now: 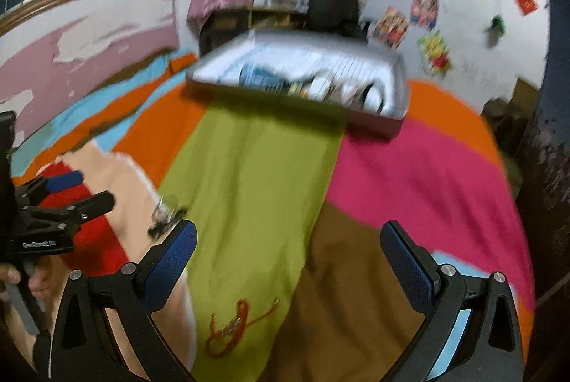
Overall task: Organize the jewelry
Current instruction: 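Grasp the red cord with the right tool while the left tool grasps the black beaded piece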
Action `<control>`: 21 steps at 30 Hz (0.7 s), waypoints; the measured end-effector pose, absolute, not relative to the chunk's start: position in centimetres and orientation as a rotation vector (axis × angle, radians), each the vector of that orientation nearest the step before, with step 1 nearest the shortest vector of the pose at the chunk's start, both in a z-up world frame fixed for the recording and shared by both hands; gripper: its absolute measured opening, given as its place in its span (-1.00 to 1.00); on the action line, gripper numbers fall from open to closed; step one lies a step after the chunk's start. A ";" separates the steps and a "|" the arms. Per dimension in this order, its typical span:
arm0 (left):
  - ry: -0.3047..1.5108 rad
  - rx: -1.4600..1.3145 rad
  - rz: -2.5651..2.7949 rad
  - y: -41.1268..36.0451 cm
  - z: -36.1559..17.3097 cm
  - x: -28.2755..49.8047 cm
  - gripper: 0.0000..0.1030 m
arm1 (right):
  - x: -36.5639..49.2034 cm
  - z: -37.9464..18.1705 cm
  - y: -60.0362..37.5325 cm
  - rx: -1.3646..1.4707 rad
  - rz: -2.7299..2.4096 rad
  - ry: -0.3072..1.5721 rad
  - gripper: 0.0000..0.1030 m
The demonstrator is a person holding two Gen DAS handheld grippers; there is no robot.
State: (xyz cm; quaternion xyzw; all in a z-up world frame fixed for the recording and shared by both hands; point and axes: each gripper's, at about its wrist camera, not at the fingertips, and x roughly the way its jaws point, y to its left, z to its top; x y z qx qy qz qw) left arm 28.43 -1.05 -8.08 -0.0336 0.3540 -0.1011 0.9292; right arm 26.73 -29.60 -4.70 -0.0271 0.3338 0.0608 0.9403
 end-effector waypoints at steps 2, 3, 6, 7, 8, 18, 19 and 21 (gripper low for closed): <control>0.756 -0.069 -0.237 -1.2 -8.7 28.8 1.00 | 27.4 -5.9 -29.9 -0.011 0.157 0.753 0.97; 0.766 -0.074 -0.252 -1.2 -9.1 29.0 0.97 | 27.8 -6.7 -30.1 0.020 0.167 0.810 0.97; 0.802 -0.091 -0.294 -1.4 -9.9 29.5 0.63 | 28.4 -8.5 -30.7 0.084 0.196 0.903 0.86; 0.819 -0.095 -0.312 -1.4 -10.2 29.6 0.50 | 28.4 -9.1 -30.7 0.103 0.208 0.939 0.61; 0.834 -0.102 -0.331 -1.5 -10.5 29.8 0.43 | 28.3 -9.7 -30.6 0.115 0.217 0.962 0.31; 0.910 -0.078 -0.444 -3.9 -12.5 30.9 -0.22 | 27.9 -12.6 -28.8 0.124 0.323 1.106 -0.23; 0.916 -0.072 -0.441 -4.1 -12.7 31.1 -0.27 | 27.9 -12.8 -28.7 0.125 0.328 1.119 -0.24; 0.928 -0.068 -0.440 -4.3 -13.0 31.3 -0.42 | 28.1 -13.1 -28.6 0.124 0.331 1.140 -0.24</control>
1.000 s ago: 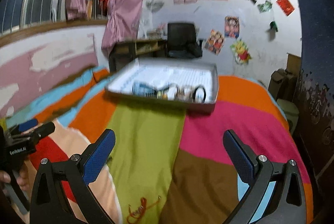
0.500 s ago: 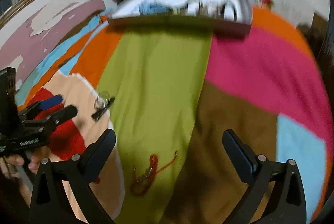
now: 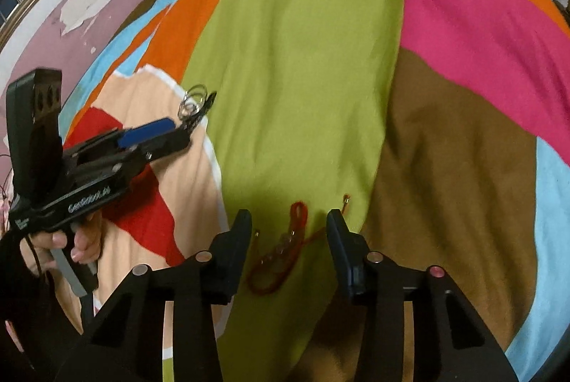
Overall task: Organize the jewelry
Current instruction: 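Grasp the red cord with the right tool while the left tool grasps the black beaded piece, then carry the red cord and black piece into the tray and open both tools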
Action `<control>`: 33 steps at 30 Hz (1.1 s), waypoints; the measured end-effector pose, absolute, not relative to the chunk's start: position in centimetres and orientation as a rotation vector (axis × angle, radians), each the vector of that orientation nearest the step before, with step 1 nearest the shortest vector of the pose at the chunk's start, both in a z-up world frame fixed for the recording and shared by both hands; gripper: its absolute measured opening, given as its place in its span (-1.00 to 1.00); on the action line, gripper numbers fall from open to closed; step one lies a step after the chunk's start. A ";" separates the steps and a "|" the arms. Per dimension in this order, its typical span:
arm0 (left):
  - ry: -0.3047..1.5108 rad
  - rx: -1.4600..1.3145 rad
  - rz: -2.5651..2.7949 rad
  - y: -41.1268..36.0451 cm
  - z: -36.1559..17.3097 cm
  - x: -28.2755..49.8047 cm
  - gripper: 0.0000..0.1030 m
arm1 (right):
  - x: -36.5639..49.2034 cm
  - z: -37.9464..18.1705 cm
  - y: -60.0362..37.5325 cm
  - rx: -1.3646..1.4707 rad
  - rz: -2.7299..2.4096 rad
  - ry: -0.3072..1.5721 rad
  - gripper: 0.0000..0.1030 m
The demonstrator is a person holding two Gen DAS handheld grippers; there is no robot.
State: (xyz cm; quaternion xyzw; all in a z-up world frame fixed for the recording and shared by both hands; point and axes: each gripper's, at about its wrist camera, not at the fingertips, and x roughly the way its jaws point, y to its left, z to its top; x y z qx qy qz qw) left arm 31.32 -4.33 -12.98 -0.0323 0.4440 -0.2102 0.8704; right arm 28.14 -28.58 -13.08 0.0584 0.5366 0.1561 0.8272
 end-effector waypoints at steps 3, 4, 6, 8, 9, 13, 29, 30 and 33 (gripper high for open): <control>0.956 -0.062 -0.455 -4.7 -13.4 31.6 -0.66 | 28.0 -13.7 -28.3 0.126 0.344 1.184 -0.24; 0.961 -0.062 -0.463 -4.8 -13.5 31.6 -0.73 | 27.9 -13.9 -28.1 0.124 0.348 1.193 -0.24; 0.967 -0.067 -0.474 -4.9 -13.7 31.5 -0.75 | 27.8 -14.1 -27.9 0.115 0.350 1.195 -0.24; 0.968 -0.072 -0.475 -4.9 -13.7 31.5 -0.75 | 27.8 -14.2 -27.6 0.109 0.349 1.196 -0.43; 0.972 -0.077 -0.478 -4.9 -13.7 31.5 -0.76 | 27.8 -14.2 -27.6 0.107 0.347 1.197 -0.45; 0.993 -0.079 -0.493 -5.0 -13.7 31.3 -0.76 | 28.0 -14.2 -27.5 0.115 0.359 1.193 -0.65; 1.133 -0.161 -0.528 -5.7 -11.9 27.6 -0.76 | 26.6 -11.6 -29.2 0.204 0.447 1.072 -0.85; 1.127 -0.165 -0.529 -5.8 -11.6 27.4 -0.76 | 26.5 -11.0 -29.6 0.214 0.444 1.039 -0.85; 1.105 -0.168 -0.536 -6.2 -10.5 26.7 -0.76 | 26.3 -9.3 -30.7 0.239 0.431 0.942 -0.85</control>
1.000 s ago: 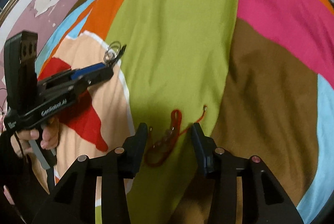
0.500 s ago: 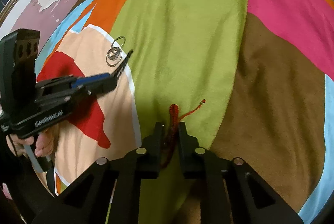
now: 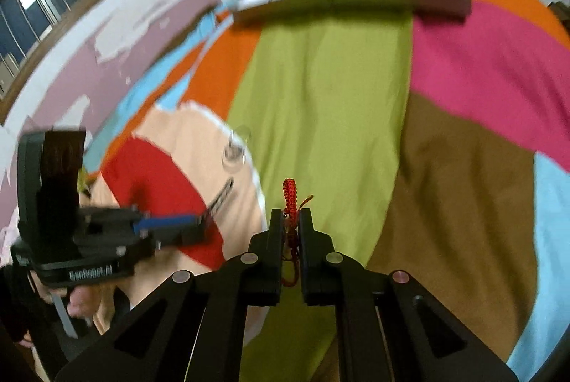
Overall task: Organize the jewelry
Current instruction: 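Carry the red cord and black piece into the tray and open both tools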
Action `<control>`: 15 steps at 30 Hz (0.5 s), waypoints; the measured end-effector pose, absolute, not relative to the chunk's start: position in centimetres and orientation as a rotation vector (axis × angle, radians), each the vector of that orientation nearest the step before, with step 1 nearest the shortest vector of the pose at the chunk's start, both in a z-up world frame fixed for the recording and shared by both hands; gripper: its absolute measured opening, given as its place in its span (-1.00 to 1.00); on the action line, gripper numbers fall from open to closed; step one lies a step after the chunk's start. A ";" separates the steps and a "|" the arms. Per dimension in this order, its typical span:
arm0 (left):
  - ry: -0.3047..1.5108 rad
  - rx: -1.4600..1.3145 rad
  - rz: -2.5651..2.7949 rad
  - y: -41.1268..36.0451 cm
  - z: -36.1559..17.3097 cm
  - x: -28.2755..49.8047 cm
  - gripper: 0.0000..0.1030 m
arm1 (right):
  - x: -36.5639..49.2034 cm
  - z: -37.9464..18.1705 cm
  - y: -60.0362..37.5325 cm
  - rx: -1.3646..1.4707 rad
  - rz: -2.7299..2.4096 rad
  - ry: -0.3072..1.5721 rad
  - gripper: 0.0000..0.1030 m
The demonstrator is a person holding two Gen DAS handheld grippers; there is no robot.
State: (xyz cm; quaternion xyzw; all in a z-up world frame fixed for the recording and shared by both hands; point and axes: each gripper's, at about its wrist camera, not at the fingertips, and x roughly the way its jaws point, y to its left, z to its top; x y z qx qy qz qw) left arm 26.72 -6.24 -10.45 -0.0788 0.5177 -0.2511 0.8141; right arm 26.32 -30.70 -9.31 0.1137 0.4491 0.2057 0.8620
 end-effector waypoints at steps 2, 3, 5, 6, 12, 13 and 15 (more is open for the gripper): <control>1.086 -0.162 -0.535 -6.5 -9.9 26.4 -0.76 | 26.3 -8.2 -31.6 0.258 0.426 0.872 -0.85; 1.074 -0.156 -0.535 -6.7 -9.6 26.2 -0.76 | 26.3 -7.4 -32.1 0.269 0.422 0.823 -0.85; 1.042 -0.149 -0.532 -7.0 -8.9 26.0 -0.76 | 26.6 -6.4 -32.5 0.276 0.416 0.763 -0.85; 1.020 -0.150 -0.531 -7.2 -8.4 26.2 -0.77 | 26.6 -5.9 -32.9 0.277 0.408 0.728 -0.85; 0.865 -0.106 -0.463 -7.6 -4.8 28.1 -0.76 | 28.2 -2.8 -34.9 0.272 0.347 0.546 -0.85; 0.828 -0.113 -0.452 -7.7 -3.8 29.2 -0.76 | 28.7 -2.5 -34.8 0.272 0.334 0.527 -0.85; 0.782 -0.120 -0.434 -7.7 -2.4 30.9 -0.76 | 29.9 -1.4 -35.6 0.285 0.319 0.480 -0.85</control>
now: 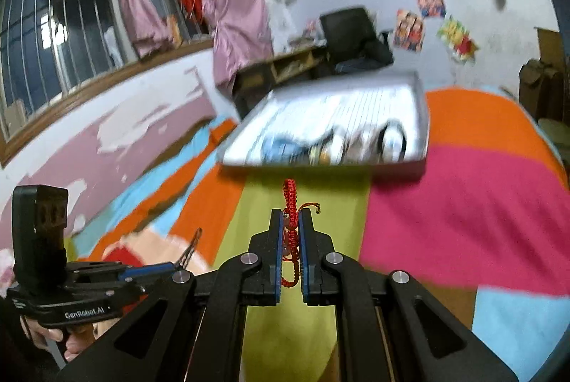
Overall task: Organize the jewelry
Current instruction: 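Carry the red cord and black piece into the tray and open both tools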
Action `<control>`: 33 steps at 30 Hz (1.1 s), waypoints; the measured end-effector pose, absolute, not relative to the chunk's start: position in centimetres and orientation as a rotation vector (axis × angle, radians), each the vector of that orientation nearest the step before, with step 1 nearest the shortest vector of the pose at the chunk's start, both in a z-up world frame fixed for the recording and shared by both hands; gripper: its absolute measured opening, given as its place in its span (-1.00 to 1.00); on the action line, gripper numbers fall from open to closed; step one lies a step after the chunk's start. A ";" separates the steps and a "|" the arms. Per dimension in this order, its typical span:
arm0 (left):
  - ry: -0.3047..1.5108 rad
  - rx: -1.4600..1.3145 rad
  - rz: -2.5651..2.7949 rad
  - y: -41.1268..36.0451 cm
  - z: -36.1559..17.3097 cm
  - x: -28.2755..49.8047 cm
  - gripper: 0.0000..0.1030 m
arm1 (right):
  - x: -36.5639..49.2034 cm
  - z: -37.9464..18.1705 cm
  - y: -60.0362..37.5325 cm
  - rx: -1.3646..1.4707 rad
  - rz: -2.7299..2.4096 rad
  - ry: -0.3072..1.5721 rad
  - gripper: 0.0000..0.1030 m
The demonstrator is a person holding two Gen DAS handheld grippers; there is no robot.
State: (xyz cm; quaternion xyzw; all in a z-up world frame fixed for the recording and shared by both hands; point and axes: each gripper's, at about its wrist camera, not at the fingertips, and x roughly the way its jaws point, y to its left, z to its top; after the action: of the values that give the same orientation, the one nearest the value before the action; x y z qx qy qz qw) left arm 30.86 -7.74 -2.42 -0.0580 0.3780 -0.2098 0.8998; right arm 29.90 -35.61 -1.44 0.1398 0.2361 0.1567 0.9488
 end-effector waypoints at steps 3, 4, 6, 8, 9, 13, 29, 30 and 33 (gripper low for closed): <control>0.715 -0.116 -0.402 -8.4 -0.4 34.3 -0.76 | 32.2 0.0 -36.8 0.297 0.295 0.417 -0.85; 0.696 -0.114 -0.391 -8.6 0.2 35.6 -0.76 | 33.7 0.5 -37.4 0.290 0.279 0.397 -0.85; 0.668 -0.109 -0.375 -9.2 0.9 38.1 -0.76 | 35.8 1.2 -38.2 0.290 0.256 0.370 -0.85; 0.651 -0.121 -0.371 -10.1 1.2 41.0 -0.76 | 37.3 1.6 -38.9 0.292 0.233 0.357 -0.85; 0.650 -0.129 -0.371 -10.5 1.3 42.2 -0.76 | 38.5 1.7 -39.5 0.289 0.211 0.351 -0.85; 0.666 -0.144 -0.387 -13.1 0.5 46.2 -0.76 | 41.6 1.1 -40.6 0.282 0.149 0.372 -0.85; 0.751 -0.141 -0.354 -16.7 -2.4 49.3 -0.74 | 45.8 -2.9 -41.4 0.241 0.060 0.518 -0.83; 0.756 -0.136 -0.353 -16.8 -2.4 49.3 -0.69 | 45.8 -2.9 -41.5 0.244 0.061 0.520 -0.83; 0.757 -0.121 -0.345 -16.6 -2.1 49.0 -0.62 | 45.6 -2.9 -41.9 0.257 0.056 0.512 -0.74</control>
State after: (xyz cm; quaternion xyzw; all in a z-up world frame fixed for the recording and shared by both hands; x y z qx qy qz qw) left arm 49.04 -16.61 -2.09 -0.0590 0.3673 -0.1673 0.9130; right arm 45.61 -41.94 -2.86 0.1267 0.2525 0.0274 0.9589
